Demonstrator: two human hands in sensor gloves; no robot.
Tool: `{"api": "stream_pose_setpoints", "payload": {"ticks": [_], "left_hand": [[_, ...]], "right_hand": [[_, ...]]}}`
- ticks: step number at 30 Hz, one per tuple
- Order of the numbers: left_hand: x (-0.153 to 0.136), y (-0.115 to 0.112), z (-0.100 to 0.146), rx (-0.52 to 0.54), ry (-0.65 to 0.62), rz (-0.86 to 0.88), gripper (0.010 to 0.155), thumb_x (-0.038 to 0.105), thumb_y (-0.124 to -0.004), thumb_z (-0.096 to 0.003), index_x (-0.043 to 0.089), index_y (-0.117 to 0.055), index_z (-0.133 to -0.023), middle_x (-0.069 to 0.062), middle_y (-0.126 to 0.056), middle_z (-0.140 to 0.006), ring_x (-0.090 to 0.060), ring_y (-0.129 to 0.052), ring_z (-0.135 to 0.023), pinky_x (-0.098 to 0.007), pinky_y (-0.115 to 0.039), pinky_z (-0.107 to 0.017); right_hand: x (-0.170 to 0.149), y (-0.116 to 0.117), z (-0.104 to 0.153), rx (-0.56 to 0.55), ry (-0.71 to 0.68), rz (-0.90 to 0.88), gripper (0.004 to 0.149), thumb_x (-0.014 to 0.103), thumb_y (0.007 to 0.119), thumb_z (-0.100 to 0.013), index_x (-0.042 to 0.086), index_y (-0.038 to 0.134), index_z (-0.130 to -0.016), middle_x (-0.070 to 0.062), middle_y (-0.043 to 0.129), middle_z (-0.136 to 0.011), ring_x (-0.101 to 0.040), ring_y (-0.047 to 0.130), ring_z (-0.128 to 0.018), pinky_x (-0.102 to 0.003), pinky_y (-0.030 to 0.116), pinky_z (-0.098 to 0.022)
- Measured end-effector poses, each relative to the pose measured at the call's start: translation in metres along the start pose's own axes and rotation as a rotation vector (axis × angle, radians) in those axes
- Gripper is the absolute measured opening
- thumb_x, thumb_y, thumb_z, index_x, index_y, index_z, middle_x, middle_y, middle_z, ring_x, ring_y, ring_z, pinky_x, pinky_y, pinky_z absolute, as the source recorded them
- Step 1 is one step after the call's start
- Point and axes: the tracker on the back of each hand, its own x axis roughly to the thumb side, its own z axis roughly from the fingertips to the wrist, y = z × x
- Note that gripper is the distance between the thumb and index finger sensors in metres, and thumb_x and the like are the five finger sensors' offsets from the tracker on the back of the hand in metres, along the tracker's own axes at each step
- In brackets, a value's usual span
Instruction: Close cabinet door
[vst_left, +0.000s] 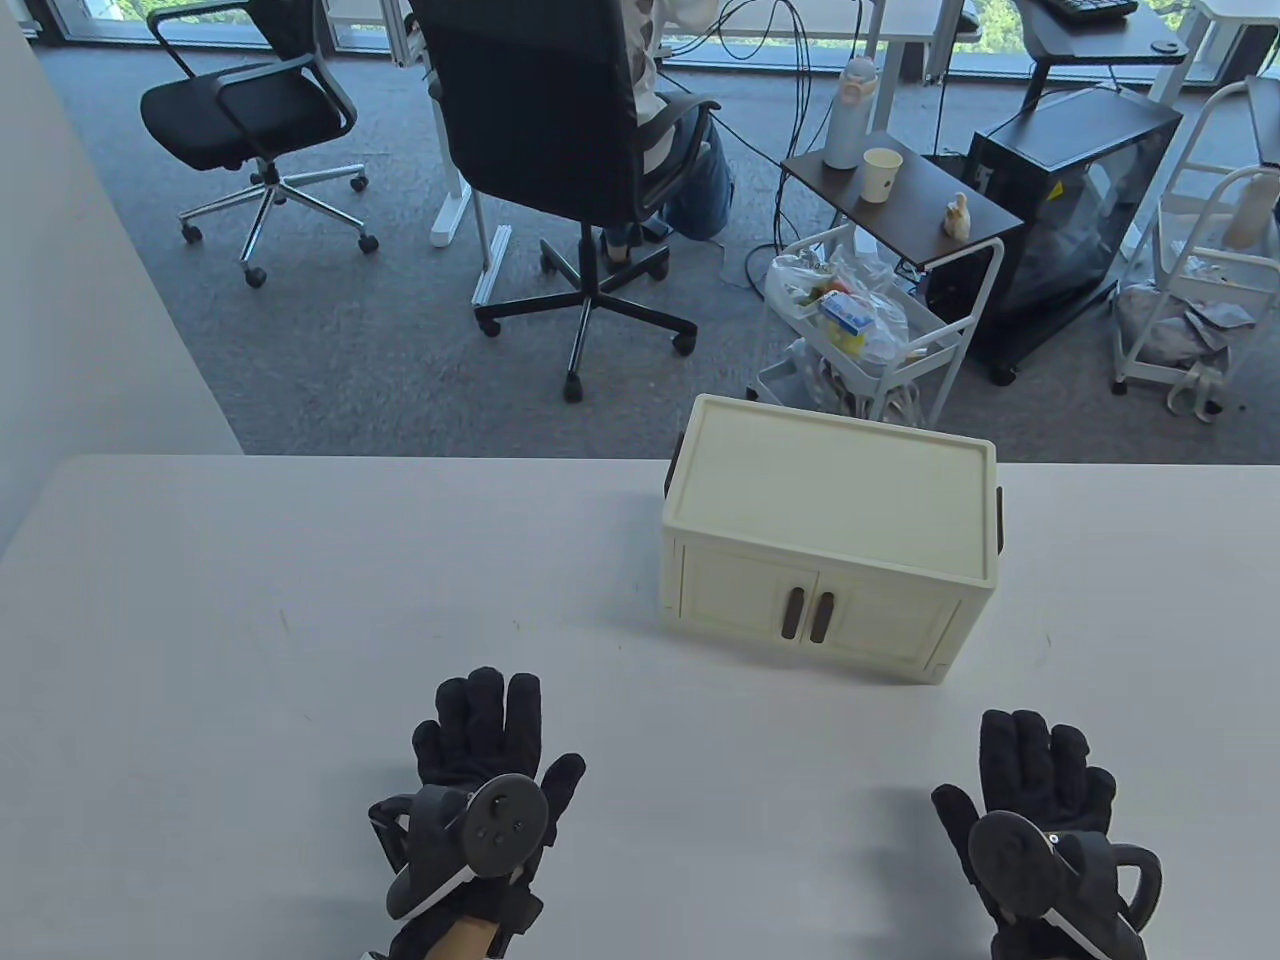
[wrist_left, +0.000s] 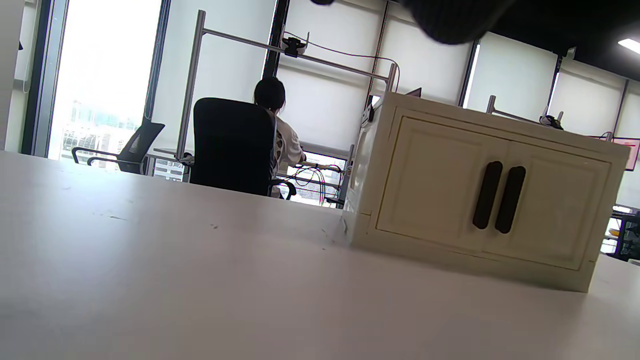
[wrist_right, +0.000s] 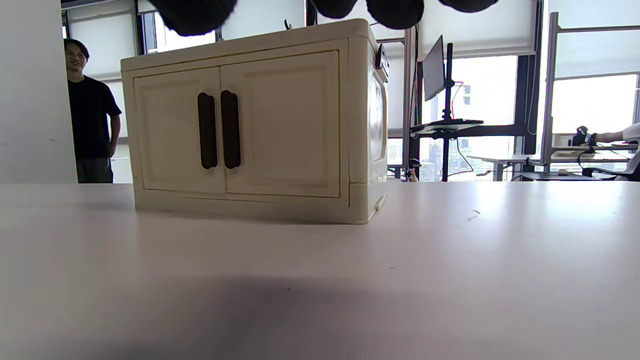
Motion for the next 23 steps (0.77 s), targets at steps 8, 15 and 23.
{"api": "stream_pose_setpoints", "payload": {"ticks": [8, 15, 23], "left_hand": [[0.0030, -0.0033, 0.0026, -0.017, 0.000, -0.068, 0.082, 0.052, -0.061, -0.0612, 0.005, -0.024, -0.118, -0.035, -0.013, -0.114, -0.064, -0.013, -0.104, -0.084, -0.025, -0.062], [0.0036, -0.0042, 0.0030, -0.026, 0.005, -0.079, 0.082, 0.052, -0.060, -0.0611, 0.005, -0.025, -0.118, -0.036, -0.014, -0.114, -0.064, -0.014, -0.104, -0.084, -0.025, -0.062], [0.0045, -0.0042, 0.0029, -0.021, -0.003, -0.065, 0.081, 0.052, -0.061, -0.0611, 0.005, -0.026, -0.118, -0.036, -0.015, -0.115, -0.064, -0.017, -0.105, -0.083, -0.027, -0.063]], "right_hand": [[-0.0017, 0.0000, 0.0003, 0.011, -0.002, -0.051, 0.080, 0.049, 0.059, -0.060, -0.002, 0.028, -0.113, -0.036, 0.027, -0.114, -0.065, 0.028, -0.098, -0.081, 0.034, -0.064], [-0.0022, 0.0015, -0.0004, 0.015, -0.011, -0.082, 0.080, 0.049, 0.059, -0.060, -0.002, 0.029, -0.113, -0.036, 0.028, -0.114, -0.066, 0.029, -0.098, -0.081, 0.035, -0.064], [-0.0030, 0.0022, 0.0006, 0.016, -0.004, -0.097, 0.079, 0.049, 0.059, -0.060, -0.002, 0.030, -0.113, -0.036, 0.028, -0.114, -0.066, 0.029, -0.098, -0.081, 0.035, -0.064]]}}
